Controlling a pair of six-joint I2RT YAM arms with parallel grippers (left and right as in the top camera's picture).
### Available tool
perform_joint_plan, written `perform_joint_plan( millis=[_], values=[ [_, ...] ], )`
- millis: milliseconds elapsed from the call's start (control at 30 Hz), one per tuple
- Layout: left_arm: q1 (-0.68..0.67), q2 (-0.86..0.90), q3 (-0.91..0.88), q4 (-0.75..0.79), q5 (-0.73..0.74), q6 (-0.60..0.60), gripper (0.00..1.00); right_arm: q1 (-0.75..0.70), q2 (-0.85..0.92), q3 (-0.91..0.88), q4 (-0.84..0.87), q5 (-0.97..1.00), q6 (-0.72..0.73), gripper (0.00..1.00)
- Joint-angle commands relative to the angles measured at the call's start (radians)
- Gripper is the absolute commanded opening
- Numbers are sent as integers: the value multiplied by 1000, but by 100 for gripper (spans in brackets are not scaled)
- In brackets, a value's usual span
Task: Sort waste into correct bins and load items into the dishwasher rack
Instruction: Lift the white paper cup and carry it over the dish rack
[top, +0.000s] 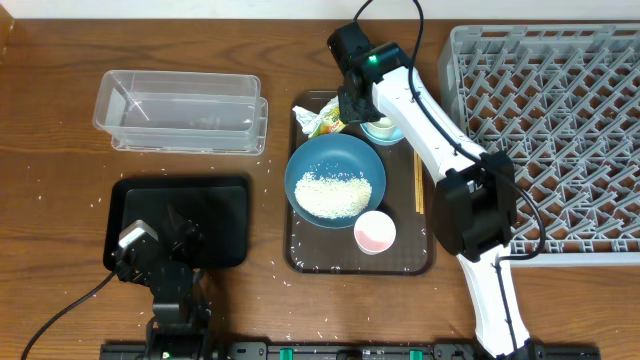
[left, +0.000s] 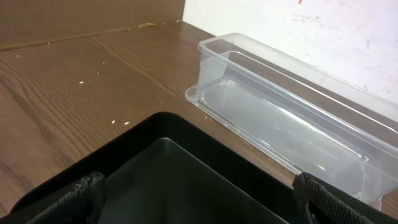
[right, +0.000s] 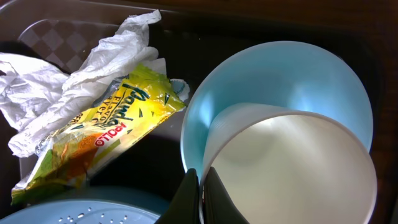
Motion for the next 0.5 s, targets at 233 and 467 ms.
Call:
perform_joint_plan(
  millis=[233,467],
  values=[
    [3,0,-19,-29,-16,2,98,-50,-89,147,-72,11,-93,1],
    [3,0,-19,-29,-16,2,98,-224,-239,187,-84,-70,-174,1]
  ],
)
